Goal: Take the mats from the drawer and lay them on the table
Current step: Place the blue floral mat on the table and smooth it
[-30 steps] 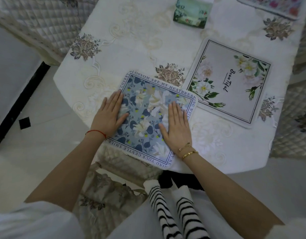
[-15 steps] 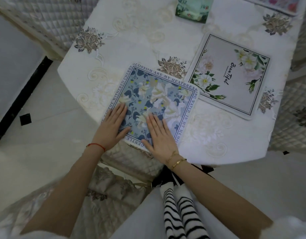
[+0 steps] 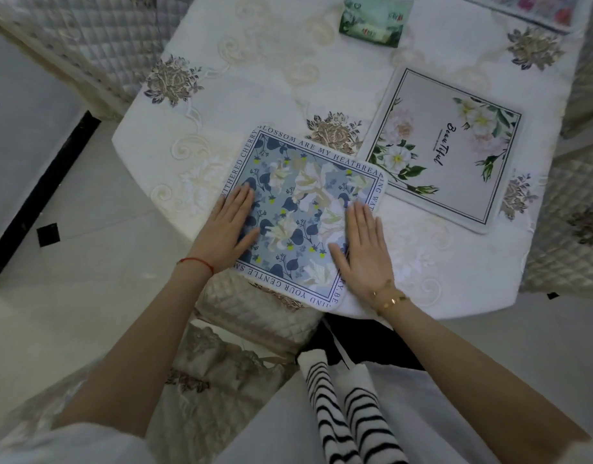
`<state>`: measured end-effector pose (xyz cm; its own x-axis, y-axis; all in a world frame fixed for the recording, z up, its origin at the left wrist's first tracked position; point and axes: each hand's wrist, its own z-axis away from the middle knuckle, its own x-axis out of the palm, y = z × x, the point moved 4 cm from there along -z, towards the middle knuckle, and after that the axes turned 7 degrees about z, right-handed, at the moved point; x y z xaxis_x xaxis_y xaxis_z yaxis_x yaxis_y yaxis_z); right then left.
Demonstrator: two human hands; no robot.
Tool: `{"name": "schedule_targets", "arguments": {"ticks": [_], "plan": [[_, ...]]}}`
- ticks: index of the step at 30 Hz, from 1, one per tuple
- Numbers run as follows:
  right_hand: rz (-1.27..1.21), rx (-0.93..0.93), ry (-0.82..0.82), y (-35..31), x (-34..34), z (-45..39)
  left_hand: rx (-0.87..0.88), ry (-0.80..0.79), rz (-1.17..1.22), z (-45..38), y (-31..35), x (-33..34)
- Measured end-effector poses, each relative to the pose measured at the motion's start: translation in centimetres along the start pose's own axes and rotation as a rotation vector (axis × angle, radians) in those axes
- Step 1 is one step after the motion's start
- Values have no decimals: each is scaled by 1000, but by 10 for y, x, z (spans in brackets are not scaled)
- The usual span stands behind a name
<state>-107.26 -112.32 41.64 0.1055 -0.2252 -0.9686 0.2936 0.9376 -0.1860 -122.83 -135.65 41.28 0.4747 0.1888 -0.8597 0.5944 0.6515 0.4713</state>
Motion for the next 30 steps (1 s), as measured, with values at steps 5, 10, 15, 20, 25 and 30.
{"name": "schedule_targets", "arguments": {"ticks": [5,10,15,20,25,30], "plan": [[49,-12,8,-19,-8,-84,101,-65,-93,-75,11,-8],[74,-46,-12,-22,-4,-117,187,-112,-190,-126,15,-11],[63,-44,19,-8,-3,-110,199,-88,-171,-134,12,-11],[53,14,42,12,-7,-94,196,-90,-154,-133,11,-13],[31,120,41,38,-11,-73,146,-75,-158,-131,11,-13],[2,-24,43,17,-18,-74,109,-61,-171,-126,19,-15]]}}
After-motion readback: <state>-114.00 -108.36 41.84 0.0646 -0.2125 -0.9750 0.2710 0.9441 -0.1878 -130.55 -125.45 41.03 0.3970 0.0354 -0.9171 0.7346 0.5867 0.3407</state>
